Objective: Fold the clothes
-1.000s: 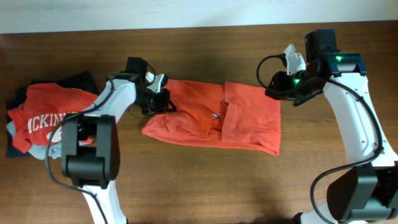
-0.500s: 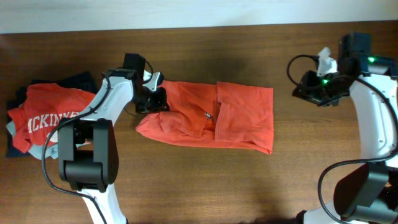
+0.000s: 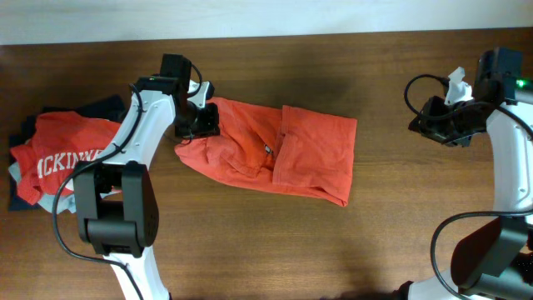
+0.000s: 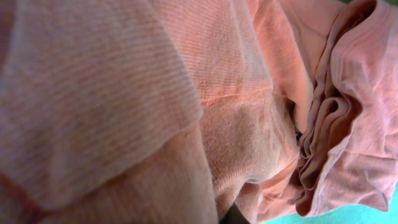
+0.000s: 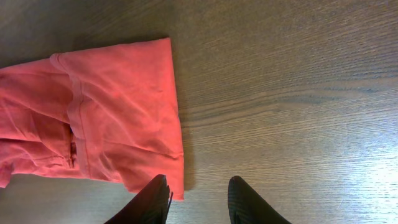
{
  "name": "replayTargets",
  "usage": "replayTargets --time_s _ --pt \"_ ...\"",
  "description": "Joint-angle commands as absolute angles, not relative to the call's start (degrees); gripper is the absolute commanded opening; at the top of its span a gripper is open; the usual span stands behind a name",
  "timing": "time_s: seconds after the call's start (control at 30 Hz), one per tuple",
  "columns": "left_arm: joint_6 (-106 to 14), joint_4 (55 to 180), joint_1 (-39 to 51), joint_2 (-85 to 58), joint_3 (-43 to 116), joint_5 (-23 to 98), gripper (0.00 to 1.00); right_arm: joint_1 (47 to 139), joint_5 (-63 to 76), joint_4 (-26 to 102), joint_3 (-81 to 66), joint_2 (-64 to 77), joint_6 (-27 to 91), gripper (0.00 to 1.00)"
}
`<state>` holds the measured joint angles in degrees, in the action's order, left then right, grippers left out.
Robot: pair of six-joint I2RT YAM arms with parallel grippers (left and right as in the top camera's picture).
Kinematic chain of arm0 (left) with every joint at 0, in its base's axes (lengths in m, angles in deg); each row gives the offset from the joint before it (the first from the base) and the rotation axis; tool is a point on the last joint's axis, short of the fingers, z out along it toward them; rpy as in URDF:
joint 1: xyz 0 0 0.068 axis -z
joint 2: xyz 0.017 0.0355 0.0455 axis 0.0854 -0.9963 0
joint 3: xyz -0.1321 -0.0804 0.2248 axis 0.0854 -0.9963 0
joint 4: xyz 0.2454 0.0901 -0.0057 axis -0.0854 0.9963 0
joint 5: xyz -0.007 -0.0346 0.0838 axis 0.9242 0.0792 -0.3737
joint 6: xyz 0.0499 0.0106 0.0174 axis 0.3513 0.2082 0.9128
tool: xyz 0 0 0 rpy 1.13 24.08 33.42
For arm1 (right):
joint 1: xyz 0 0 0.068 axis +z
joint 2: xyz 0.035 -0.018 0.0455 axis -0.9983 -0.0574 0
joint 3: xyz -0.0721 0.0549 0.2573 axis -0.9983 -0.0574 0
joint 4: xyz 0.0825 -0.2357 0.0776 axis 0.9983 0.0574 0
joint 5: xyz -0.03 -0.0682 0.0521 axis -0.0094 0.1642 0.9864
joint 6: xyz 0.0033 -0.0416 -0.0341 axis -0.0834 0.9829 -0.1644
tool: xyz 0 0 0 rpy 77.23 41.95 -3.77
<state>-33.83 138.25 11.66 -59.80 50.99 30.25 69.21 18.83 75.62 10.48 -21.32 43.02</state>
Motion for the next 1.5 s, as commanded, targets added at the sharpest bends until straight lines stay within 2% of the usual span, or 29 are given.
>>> replayTargets --time_s 0.0,0.2,0.57,0.73,0.83,0.87,0.9,1.0,1.13,1.3,1.4,1.47 --pt "-33.2 140.4 12.5 -57.9 55.0 27.8 0.01 69.1 18.1 75.8 10.9 -21.1 42.6 0.37" --pt "-34.7 148.4 23.5 -57.9 67.9 11.2 0.01 69.1 18.1 75.8 10.9 -21.1 42.6 0.37" --pt "-35.2 144.8 48.6 -62.8 69.5 -11.3 0.0 69.1 18.8 76.4 10.9 -21.1 41.1 0.36" --pt "-32.1 143.1 55.3 -68.7 69.5 -17.7 0.01 69.1 18.8 77.1 10.9 -21.1 41.1 0.36" --pt "-29.4 143.2 58.1 -72.3 69.5 -18.8 0.1 69.1 18.8 77.6 10.9 -21.1 41.1 0.36" --pt "-29.0 143.4 58.8 -73.0 69.5 -19.1 0.17 69.1 18.8 77.6 10.9 -21.1 41.1 0.36" --pt "-29.0 143.6 59.4 -73.5 69.5 -19.7 0.3 69.1 18.8 77.7 10.9 -21.1 41.1 0.36" --pt "-28.8 143.8 61.0 -73.6 69.8 -22.2 0.56 69.1 18.8 77.8 10.9 -21.1 41.1 0.36" --pt "-28.8 148.1 62.3 -73.6 76.2 -23.0 0.72 69.1 18.8 77.8 10.9 -21.1 41.1 0.36" --pt "-29.0 157.5 61.0 -73.6 92.3 -23.0 0.78 69.1 18.8 78.0 10.9 -21.1 41.1 0.37" --pt "-30.3 162.3 58.8 -73.6 98.2 -23.0 0.77 69.3 18.9 78.6 10.9 -21.1 41.1 0.36" --pt "-33.4 167.5 55.3 -73.6 102.7 -23.2 0.71 70.2 20.4 79.0 10.9 -21.1 41.6 0.33"
